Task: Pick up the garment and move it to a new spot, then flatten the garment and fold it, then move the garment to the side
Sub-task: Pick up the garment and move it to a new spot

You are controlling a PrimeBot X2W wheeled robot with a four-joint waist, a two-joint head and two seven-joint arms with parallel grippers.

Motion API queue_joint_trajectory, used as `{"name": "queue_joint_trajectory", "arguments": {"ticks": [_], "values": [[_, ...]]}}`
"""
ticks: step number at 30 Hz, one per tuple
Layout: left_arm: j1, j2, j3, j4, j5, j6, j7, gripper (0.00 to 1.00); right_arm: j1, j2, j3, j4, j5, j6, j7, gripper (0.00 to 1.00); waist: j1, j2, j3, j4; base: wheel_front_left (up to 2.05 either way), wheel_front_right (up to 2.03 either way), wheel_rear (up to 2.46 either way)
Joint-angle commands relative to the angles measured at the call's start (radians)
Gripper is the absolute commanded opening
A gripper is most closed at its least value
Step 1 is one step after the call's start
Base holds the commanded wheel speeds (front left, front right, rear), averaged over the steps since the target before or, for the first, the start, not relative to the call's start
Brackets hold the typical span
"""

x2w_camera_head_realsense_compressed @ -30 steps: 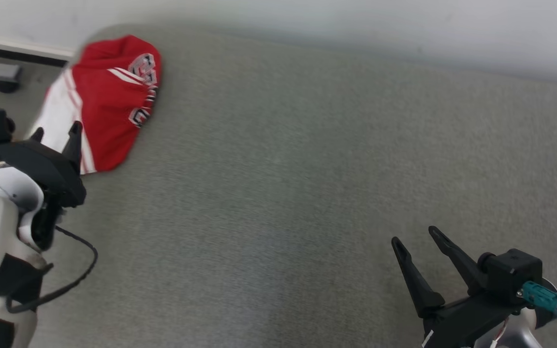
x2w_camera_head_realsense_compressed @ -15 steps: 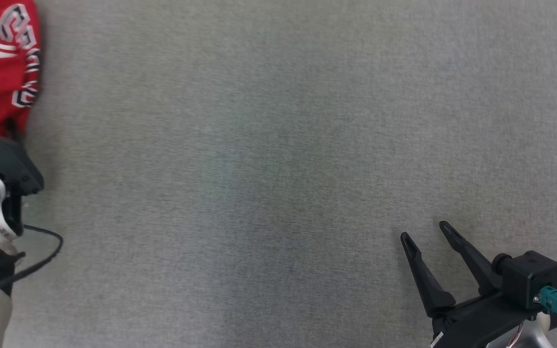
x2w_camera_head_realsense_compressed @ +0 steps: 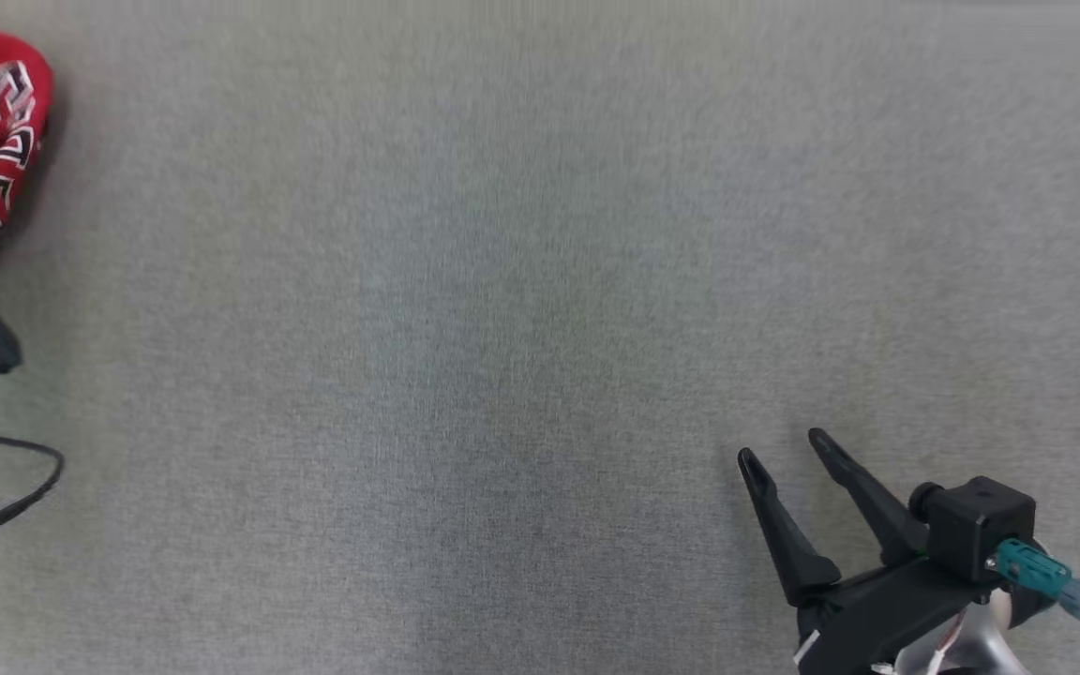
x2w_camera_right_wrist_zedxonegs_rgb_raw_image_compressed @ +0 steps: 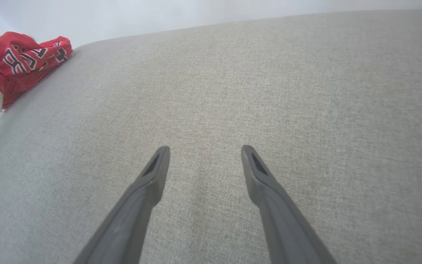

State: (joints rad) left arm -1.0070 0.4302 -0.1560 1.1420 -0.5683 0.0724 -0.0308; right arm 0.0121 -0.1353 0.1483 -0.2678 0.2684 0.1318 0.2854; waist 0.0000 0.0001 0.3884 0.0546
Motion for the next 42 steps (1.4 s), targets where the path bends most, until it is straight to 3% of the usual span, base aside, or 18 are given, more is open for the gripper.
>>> {"name": "queue_joint_trajectory", "arguments": {"ticks": [1, 6, 10, 16, 19, 26, 33, 37, 42], "values": [[-0.010, 0.024, -0.009, -0.009, 0.004, -0.023, 0.003, 0.00, -0.005, 0.010, 0.005, 0.018, 0.014, -0.002, -0.011, 1.00, 0.0000, -0.0001, -0.102, -0.022, 0.00, 0.00, 0.00], [-0.044, 0.073, -0.007, -0.055, -0.017, -0.097, 0.030, 0.00, -0.017, 0.032, -0.008, 0.094, 0.031, -0.002, -0.058, 1.00, 0.0000, -0.0001, -0.227, -0.051, 0.00, 0.00, 0.00], [-0.085, 0.047, 0.016, -0.126, -0.078, -0.162, 0.080, 0.00, 0.008, 0.053, -0.038, 0.149, 0.042, -0.002, -0.097, 1.00, 0.0000, -0.0001, -0.331, -0.069, 0.00, 0.00, 0.00], [-0.119, 0.022, -0.002, -0.263, -0.109, -0.187, 0.154, 0.00, 0.034, 0.070, -0.085, 0.182, 0.044, -0.002, -0.130, 1.00, 0.0000, -0.0001, -0.419, -0.090, 0.00, 0.00, 0.00], [-0.118, -0.009, -0.002, -0.410, -0.150, -0.193, 0.194, 0.00, 0.040, 0.077, -0.115, 0.186, 0.030, -0.002, -0.139, 1.00, 0.0000, -0.0001, -0.442, -0.119, 0.00, 0.00, 0.00], [-0.031, -0.086, -0.022, -0.669, -0.200, -0.172, 0.244, 0.00, 0.019, 0.079, -0.133, 0.176, 0.023, -0.002, -0.142, 1.00, 0.0000, -0.0001, -0.447, -0.198, 0.00, 0.00, 0.00], [0.212, -0.187, -0.090, -0.933, -0.182, -0.082, 0.232, 0.00, 0.016, 0.083, -0.122, 0.170, 0.024, -0.002, -0.131, 1.00, 0.0000, -0.0001, -0.412, -0.325, 0.00, 0.00, 0.00], [0.333, -0.224, -0.125, -0.972, -0.164, -0.049, 0.201, 0.00, 0.014, 0.083, -0.117, 0.161, 0.019, -0.002, -0.122, 1.00, 0.0000, -0.0001, -0.377, -0.382, 0.00, 0.00, 0.00], [0.429, -0.269, -0.147, -0.894, -0.149, -0.028, 0.126, 0.00, 0.006, 0.084, -0.098, 0.152, 0.021, -0.002, -0.112, 1.00, 0.0000, -0.0001, -0.330, -0.430, 0.00, 0.00, 0.00]]}}
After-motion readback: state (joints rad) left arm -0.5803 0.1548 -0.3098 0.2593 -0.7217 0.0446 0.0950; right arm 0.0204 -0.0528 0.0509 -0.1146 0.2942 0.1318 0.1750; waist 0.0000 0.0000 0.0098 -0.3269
